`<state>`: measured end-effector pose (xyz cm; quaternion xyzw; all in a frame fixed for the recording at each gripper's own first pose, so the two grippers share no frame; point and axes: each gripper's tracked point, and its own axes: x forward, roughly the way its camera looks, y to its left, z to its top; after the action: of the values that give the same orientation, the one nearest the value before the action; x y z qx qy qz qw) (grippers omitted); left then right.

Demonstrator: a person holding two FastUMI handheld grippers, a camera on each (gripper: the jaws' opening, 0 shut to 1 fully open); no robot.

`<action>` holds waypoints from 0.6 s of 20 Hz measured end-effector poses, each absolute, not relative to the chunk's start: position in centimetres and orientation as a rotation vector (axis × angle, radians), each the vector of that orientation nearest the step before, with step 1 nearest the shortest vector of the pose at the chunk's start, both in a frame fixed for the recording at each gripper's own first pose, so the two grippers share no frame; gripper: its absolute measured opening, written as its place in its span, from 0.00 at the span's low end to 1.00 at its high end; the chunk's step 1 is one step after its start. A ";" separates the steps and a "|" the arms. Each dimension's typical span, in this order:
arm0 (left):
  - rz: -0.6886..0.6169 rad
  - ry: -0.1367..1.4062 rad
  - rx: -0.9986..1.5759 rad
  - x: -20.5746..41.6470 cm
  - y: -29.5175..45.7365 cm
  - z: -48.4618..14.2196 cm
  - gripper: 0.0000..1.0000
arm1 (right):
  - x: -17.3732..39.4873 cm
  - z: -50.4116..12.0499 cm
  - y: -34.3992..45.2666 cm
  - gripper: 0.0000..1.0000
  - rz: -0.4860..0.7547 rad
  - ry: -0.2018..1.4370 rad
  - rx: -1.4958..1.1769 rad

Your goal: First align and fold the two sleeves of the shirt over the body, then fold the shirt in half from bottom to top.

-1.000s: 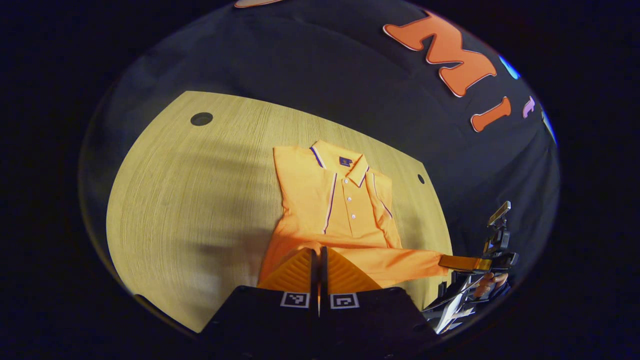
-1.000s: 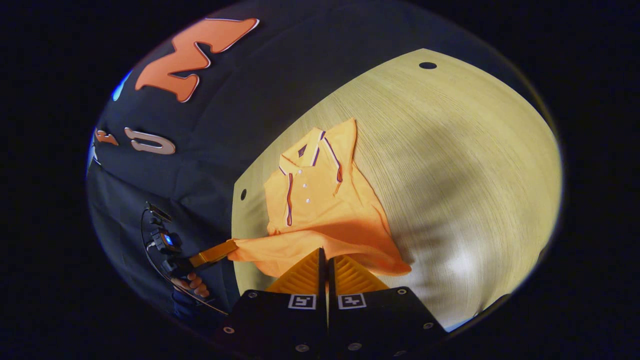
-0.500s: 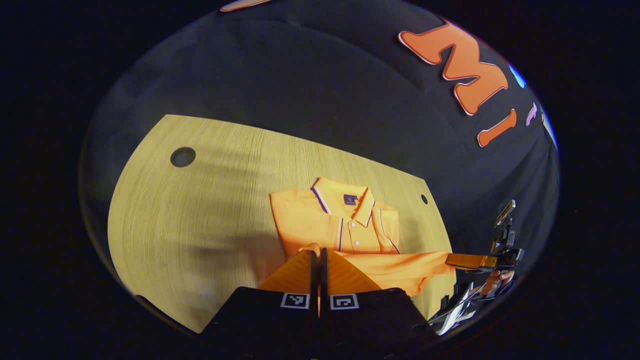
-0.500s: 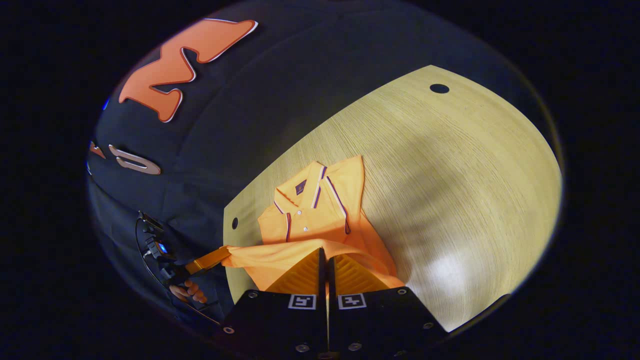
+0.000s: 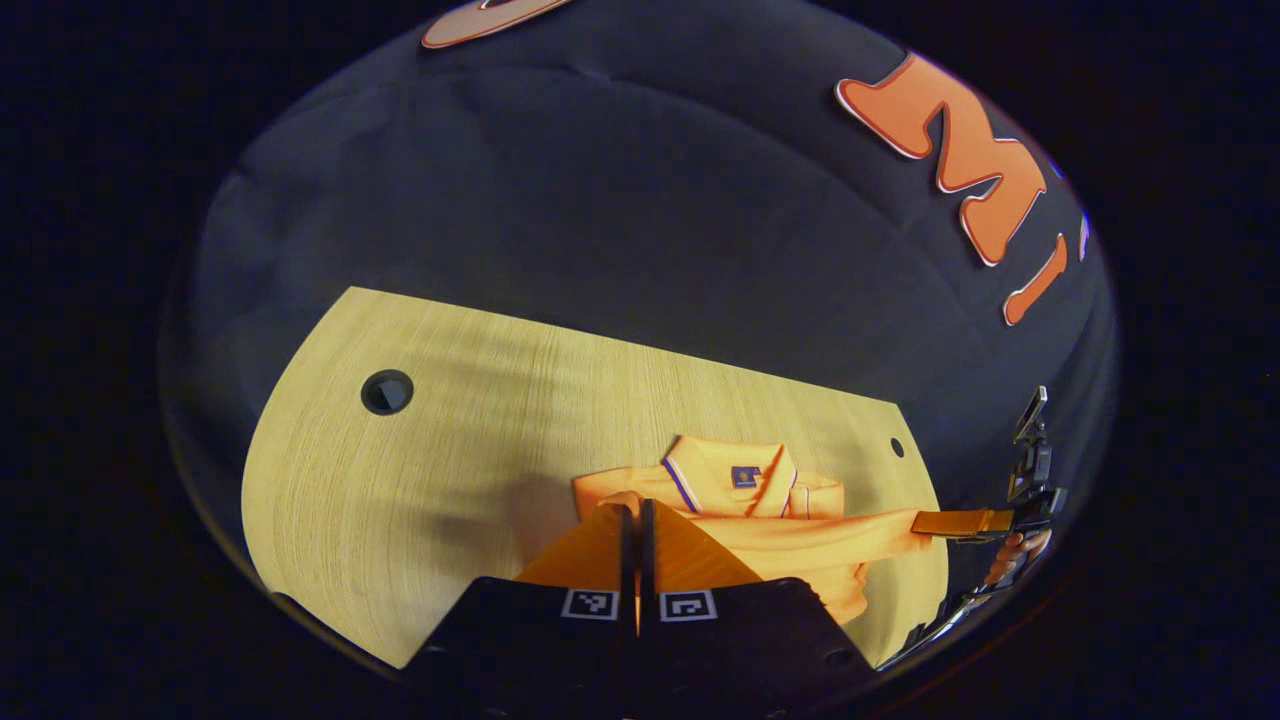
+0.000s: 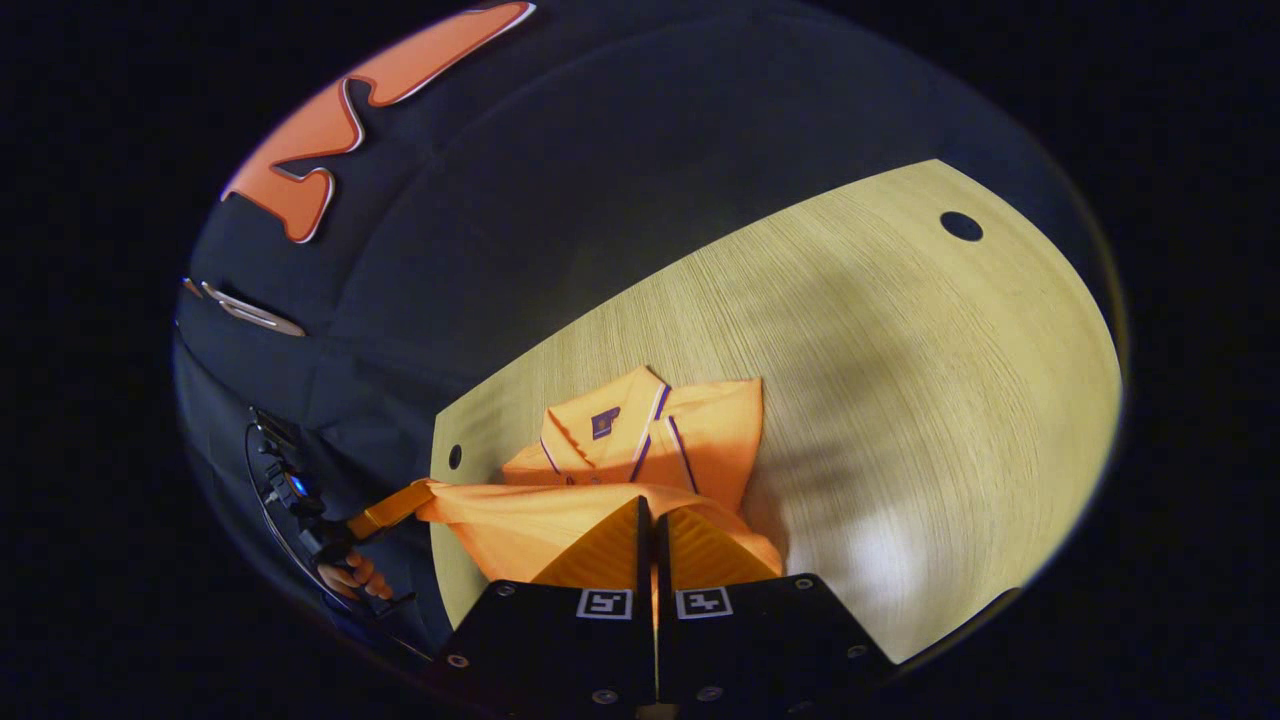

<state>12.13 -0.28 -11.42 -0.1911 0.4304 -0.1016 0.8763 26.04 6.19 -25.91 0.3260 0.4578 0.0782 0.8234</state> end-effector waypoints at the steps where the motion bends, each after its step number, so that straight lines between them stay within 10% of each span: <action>1: -0.198 0.894 -0.382 12.5 -0.1 -12.0 0.01 | 27.0 -26.2 6.0 0.02 0.167 0.971 0.681; 8: -0.173 0.942 -0.243 13.4 -1.1 -14.1 0.04 | 31.8 -28.9 5.2 0.01 0.112 0.985 0.653; 12: -0.146 0.924 -0.183 14.1 -0.5 -13.2 0.48 | 32.8 -28.5 3.5 0.25 0.058 0.956 0.691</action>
<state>14.07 -0.47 -13.18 -0.0879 0.4448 -0.0703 0.8886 32.78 3.52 -28.54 0.3256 0.4509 0.0274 0.8306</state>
